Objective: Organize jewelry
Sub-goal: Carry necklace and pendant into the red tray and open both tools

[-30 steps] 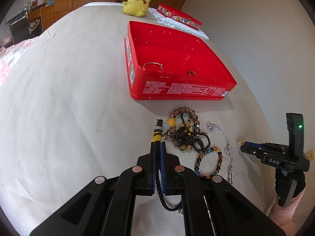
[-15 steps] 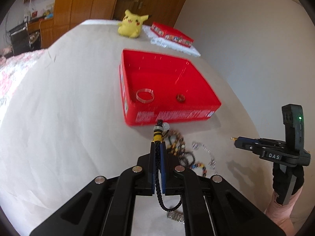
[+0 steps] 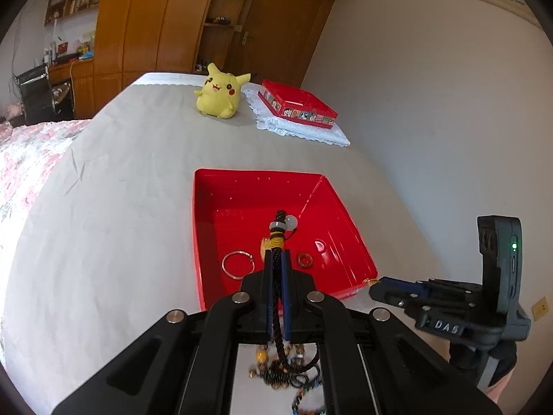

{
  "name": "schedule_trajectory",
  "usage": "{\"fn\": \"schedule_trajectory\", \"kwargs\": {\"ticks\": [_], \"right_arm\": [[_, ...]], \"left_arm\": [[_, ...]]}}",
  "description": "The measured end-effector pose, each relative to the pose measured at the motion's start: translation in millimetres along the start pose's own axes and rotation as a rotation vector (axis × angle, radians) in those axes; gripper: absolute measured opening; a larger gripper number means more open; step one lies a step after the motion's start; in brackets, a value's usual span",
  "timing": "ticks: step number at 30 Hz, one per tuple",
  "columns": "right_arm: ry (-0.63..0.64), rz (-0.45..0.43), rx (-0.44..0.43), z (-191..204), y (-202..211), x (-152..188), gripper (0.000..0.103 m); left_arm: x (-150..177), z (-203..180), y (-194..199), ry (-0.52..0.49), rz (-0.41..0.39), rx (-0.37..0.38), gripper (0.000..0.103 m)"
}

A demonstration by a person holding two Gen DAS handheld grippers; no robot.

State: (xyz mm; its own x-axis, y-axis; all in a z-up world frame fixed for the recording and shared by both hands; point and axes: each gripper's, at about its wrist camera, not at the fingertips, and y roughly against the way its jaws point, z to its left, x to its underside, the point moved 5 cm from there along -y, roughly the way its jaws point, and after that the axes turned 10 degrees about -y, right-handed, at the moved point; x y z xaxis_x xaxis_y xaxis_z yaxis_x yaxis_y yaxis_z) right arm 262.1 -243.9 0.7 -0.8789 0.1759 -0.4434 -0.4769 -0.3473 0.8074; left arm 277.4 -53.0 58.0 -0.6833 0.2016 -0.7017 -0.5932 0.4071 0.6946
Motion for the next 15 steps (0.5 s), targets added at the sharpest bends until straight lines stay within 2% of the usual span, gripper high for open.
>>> {"fn": "schedule_trajectory", "kwargs": {"ticks": [3,9,15], "right_arm": [[-0.009,0.010,0.028,-4,-17,-15,0.020],[-0.033,0.023,0.102,-16,-63,-46,0.020],[-0.023,0.070,0.149,-20,-105,-54,0.020]], "left_arm": [[-10,6,-20,0.005,0.011,-0.020,0.004],[-31,24,-74,0.034,-0.014,-0.120,0.004],[-24,29,-132,0.021,0.077,-0.129,0.004]]}}
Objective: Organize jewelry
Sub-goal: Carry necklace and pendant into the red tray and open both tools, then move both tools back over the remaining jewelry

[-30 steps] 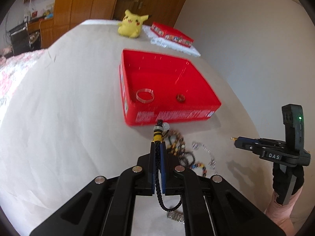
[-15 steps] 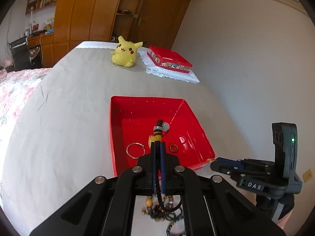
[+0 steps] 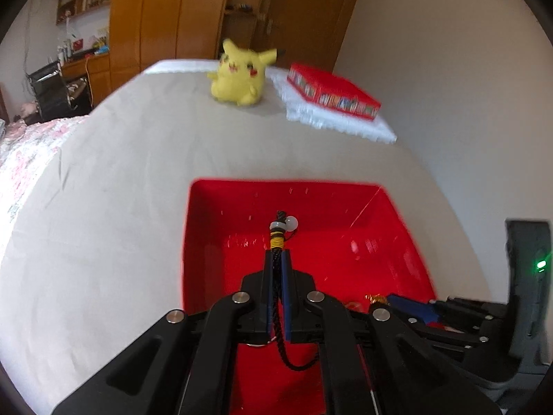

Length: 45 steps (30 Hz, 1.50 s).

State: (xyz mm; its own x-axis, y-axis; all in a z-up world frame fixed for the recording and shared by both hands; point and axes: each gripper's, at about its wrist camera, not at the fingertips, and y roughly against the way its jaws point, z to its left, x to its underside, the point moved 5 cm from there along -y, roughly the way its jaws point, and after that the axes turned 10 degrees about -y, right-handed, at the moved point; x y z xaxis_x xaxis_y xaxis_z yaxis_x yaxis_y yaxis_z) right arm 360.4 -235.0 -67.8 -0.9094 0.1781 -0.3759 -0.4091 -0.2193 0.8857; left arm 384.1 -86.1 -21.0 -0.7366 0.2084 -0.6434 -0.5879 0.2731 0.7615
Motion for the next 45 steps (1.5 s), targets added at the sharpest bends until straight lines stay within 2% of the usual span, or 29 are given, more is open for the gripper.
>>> {"fn": "schedule_trajectory", "kwargs": {"ticks": [5,14,15,17,23,29,34,41,45], "right_arm": [[-0.005,0.018,0.029,-2,-19,-6,0.020],[0.008,0.015,0.052,2,-32,-16,0.022],[0.008,0.007,0.063,1,-32,-18,0.023],[0.011,-0.007,0.071,0,-30,-20,0.030],[0.014,-0.036,0.026,1,-7,-11,0.030],[0.037,-0.053,-0.042,4,32,18,0.030],[0.042,-0.048,-0.081,4,57,47,0.030],[0.041,-0.036,-0.081,-5,82,99,0.030],[0.035,-0.013,-0.055,-13,84,133,0.030]], "left_arm": [[11,4,-29,0.001,0.064,-0.003,0.004],[12,2,-46,0.006,0.102,0.019,0.005],[13,2,-46,0.004,0.101,0.017,0.008],[12,1,-44,-0.007,0.101,0.016,0.021],[13,-3,-19,-0.025,0.073,0.027,0.023],[36,-6,27,-0.050,0.061,0.022,0.024],[67,-5,61,-0.047,0.087,0.004,0.024],[117,-6,96,-0.066,0.116,-0.059,0.025],[152,-11,109,-0.074,0.151,-0.066,0.027]]}}
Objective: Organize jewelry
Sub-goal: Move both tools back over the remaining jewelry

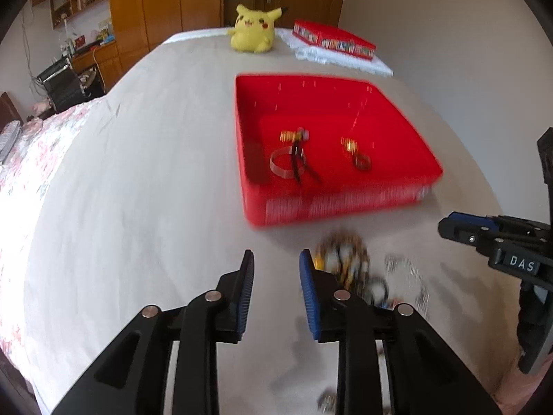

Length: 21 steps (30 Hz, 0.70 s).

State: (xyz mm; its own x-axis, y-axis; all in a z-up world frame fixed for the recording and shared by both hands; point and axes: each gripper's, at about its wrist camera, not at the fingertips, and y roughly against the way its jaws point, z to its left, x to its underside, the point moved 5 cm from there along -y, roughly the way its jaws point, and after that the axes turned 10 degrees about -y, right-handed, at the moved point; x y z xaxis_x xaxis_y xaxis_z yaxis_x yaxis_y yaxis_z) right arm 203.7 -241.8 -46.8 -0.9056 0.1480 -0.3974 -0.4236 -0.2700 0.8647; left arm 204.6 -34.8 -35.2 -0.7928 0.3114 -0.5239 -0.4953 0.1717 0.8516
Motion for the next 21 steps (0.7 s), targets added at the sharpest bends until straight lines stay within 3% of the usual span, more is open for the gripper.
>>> {"fn": "schedule_trajectory", "kwargs": {"ticks": [10,21], "right_arm": [[0.001,0.122,0.024,-8,-5,87,0.030],[-0.012,0.126,0.006,-6,14,119,0.030]], "left_arm": [[83,-16,9,-0.004,0.112,0.006,0.032],[117,-29,31,0.021,0.108,0.041,0.039]]}}
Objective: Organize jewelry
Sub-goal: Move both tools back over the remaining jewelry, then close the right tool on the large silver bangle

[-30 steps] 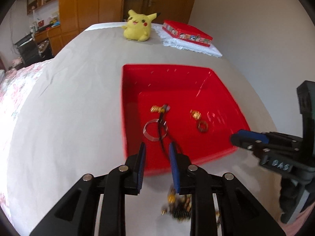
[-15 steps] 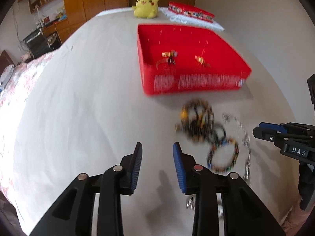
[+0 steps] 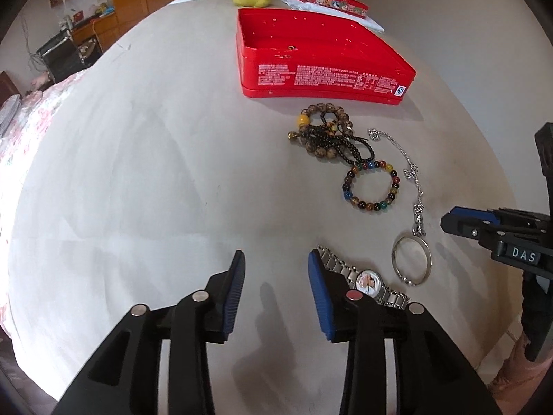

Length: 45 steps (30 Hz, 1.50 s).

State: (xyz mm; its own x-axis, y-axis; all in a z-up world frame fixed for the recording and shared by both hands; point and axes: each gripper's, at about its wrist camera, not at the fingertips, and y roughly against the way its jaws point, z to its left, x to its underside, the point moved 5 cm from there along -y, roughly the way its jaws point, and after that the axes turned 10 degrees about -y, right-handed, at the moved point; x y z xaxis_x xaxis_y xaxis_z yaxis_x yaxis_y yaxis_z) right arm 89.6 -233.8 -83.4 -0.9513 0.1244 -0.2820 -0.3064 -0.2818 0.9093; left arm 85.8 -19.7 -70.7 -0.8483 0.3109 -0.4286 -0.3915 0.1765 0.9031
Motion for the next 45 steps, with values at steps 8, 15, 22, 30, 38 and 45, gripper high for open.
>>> {"fn": "schedule_trajectory", "kwargs": {"ticks": [8,15,22,30,38,45], "right_arm": [[-0.018,0.037,-0.030,6,-7,17,0.030],[0.000,0.056,-0.023,15,-10,25,0.045],[0.014,0.087,-0.018,26,-19,29,0.045],[0.045,0.095,0.034,37,-27,31,0.051],[0.100,0.079,0.113,45,-34,32,0.054],[0.076,0.056,0.110,31,-25,31,0.048]], "left_arm": [[5,-6,6,0.016,-0.019,0.011,0.051],[8,-13,2,0.004,-0.004,0.011,0.051],[8,-9,0,0.014,0.003,0.001,0.052],[7,-4,1,0.020,0.001,0.009,0.053],[8,-7,-1,0.019,0.004,0.022,0.057],[10,-24,-8,0.000,0.031,0.041,0.058]]}}
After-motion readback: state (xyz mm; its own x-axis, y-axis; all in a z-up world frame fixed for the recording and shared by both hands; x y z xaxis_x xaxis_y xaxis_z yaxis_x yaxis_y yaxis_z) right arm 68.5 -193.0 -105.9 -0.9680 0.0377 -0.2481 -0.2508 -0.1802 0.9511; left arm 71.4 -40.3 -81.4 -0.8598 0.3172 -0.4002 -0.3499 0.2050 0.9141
